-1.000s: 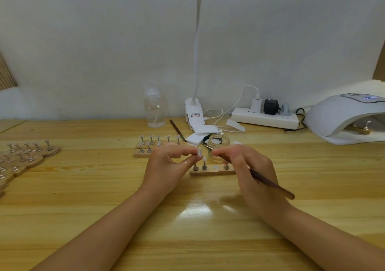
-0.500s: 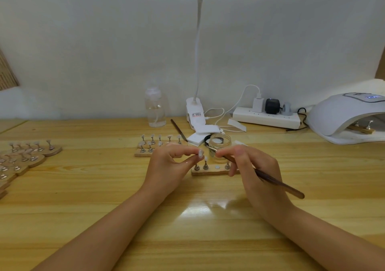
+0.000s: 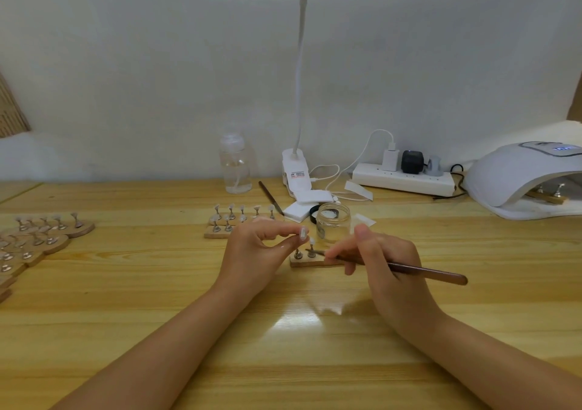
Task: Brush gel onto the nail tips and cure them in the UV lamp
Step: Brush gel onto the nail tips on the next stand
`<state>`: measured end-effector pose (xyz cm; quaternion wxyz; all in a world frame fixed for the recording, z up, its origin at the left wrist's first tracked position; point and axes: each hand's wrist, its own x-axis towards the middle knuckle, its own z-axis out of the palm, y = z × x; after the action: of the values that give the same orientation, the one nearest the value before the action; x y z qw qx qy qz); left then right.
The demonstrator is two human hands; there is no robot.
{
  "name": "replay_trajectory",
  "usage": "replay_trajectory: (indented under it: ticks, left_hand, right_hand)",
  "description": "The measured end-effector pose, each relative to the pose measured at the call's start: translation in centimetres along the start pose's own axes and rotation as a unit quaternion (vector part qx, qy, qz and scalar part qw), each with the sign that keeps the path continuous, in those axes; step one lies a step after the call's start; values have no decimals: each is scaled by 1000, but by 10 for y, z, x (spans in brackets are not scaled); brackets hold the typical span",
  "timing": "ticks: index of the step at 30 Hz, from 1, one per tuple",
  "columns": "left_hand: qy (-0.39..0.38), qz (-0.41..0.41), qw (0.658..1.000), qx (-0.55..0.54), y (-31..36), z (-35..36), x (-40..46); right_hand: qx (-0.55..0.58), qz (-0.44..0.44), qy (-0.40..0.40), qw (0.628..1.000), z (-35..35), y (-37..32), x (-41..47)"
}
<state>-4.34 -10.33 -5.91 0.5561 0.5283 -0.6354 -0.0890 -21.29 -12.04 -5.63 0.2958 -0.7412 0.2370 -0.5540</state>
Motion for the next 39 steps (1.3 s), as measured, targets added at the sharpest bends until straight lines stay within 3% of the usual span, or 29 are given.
replay_trajectory:
  ticks: [19, 33, 39]
  left_hand:
    - [-2, 3, 1000, 5, 2, 0, 0]
    - [3, 13, 1000, 9, 0, 1, 0]
    - [9, 38, 999, 30, 0, 1, 1]
  right_hand:
    - [-27, 7, 1, 1000, 0, 0, 2]
    - [21, 11, 2, 1000, 0, 3, 0]
    - [-45, -8, -9, 999, 1, 5, 1]
